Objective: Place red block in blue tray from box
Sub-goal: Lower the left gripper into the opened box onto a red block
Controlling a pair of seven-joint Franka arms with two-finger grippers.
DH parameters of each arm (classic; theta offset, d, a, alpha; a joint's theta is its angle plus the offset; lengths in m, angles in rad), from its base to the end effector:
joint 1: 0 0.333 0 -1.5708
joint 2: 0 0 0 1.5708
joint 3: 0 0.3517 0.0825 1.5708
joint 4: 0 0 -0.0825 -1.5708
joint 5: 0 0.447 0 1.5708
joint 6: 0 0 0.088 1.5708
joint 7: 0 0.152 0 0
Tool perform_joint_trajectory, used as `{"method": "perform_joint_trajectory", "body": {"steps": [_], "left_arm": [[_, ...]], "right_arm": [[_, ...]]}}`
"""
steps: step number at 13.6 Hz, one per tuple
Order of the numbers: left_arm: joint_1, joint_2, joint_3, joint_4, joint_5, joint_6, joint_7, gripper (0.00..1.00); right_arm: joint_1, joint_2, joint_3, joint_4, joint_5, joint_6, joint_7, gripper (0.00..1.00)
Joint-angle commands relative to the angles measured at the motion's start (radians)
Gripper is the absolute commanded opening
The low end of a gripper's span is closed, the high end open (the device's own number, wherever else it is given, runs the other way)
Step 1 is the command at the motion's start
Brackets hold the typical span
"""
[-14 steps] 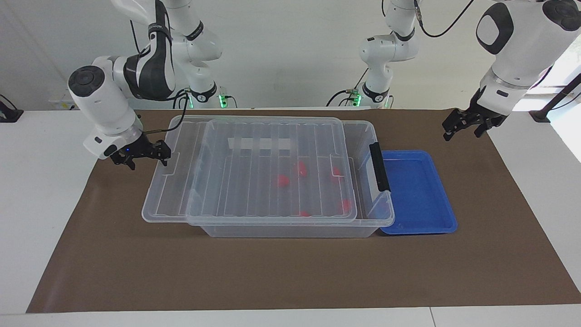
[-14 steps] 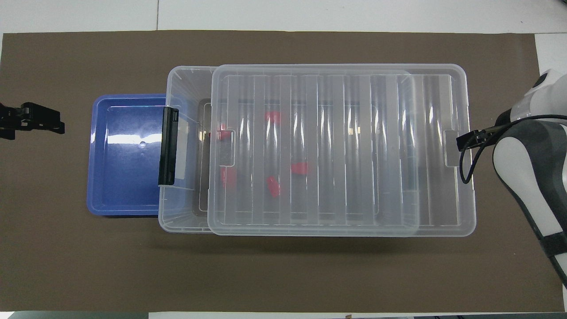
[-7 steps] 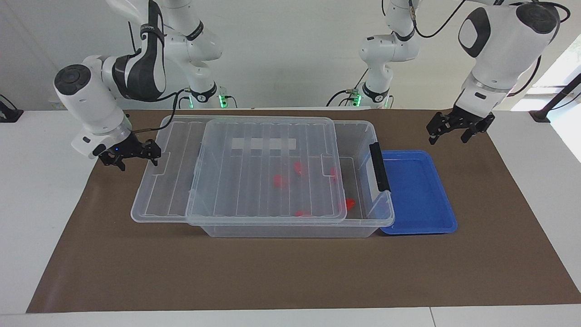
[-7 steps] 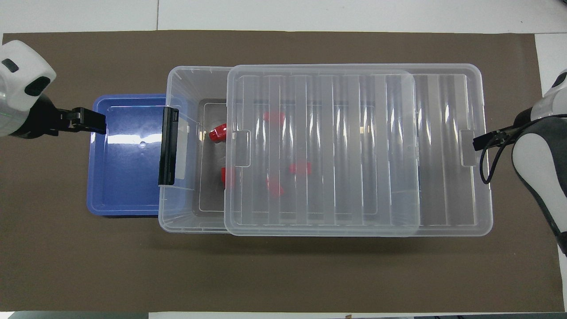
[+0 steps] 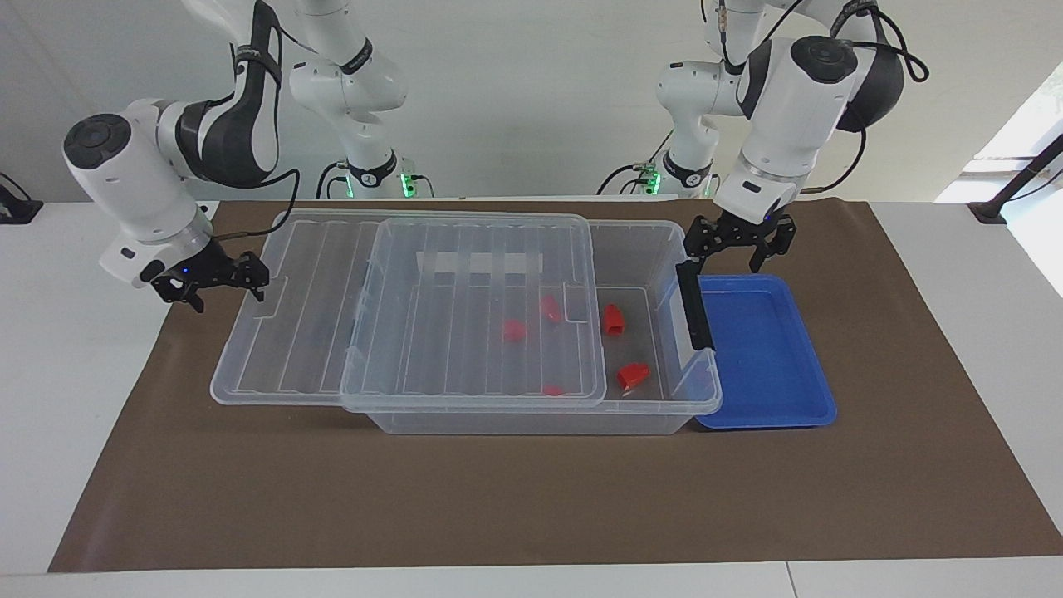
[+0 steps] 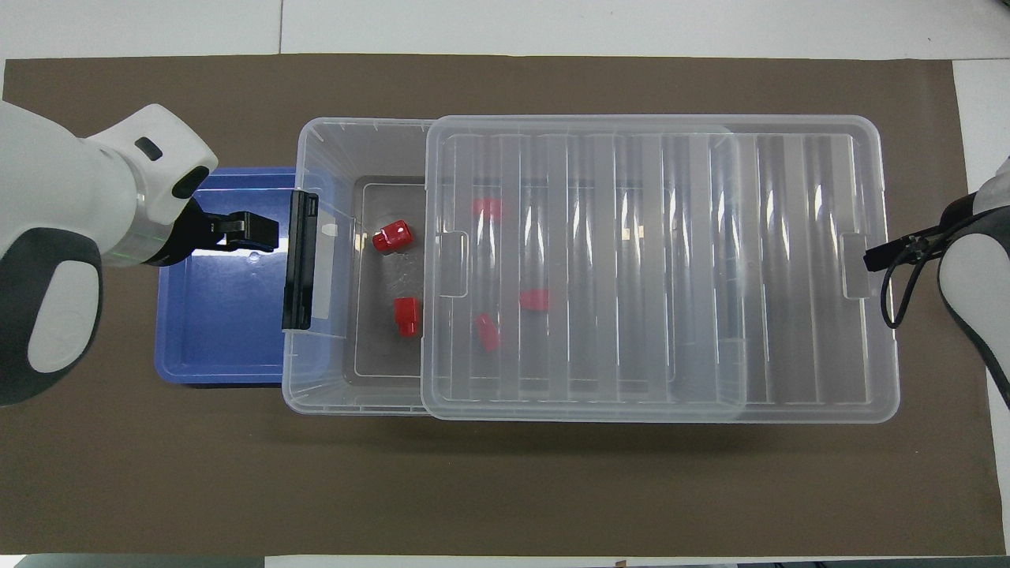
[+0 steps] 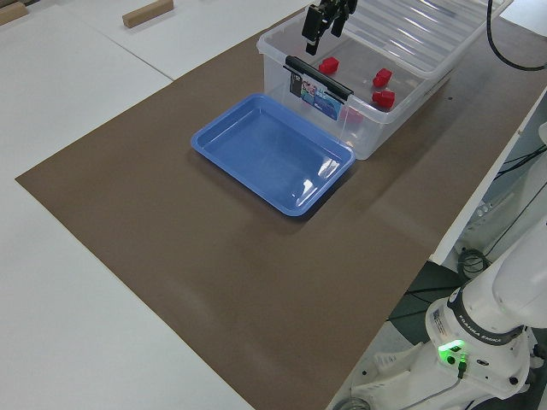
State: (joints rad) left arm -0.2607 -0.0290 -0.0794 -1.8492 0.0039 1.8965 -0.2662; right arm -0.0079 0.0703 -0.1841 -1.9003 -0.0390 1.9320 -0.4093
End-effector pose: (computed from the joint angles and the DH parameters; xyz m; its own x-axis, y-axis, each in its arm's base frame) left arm 0.5894 -0.2085 0.5117 0.9944 -0.0742 0.0750 -0.0755 -0.9970 0.0142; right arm 0.6207 -0.1236 0.4256 0.9720 0.2288 -0.0541 0.2306 -0.9726 0.0297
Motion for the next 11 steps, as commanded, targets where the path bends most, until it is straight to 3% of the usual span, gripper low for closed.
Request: {"method": "perform_joint_trajectory", "body": {"steps": [1,5,11], "left_arm": [[-0.051,-0.023,0.012,-0.076,0.008,0.061,-0.062,1.00],[-0.107,-0.008,0.012,-0.136,0.008,0.110,-0.120,1.00],[-0.190,0.043,0.012,-0.143,0.008,0.163,-0.260,1.00]], "right_arm": [[-0.014,-0.018,-0.014,-0.023,0.002,0.025,-0.052,1.00],[-0.014,-0.017,-0.035,-0.020,0.002,0.025,-0.091,1.00],[-0.014,-0.015,-0.051,-0.019,0.002,0.025,-0.112,1.00]]}}
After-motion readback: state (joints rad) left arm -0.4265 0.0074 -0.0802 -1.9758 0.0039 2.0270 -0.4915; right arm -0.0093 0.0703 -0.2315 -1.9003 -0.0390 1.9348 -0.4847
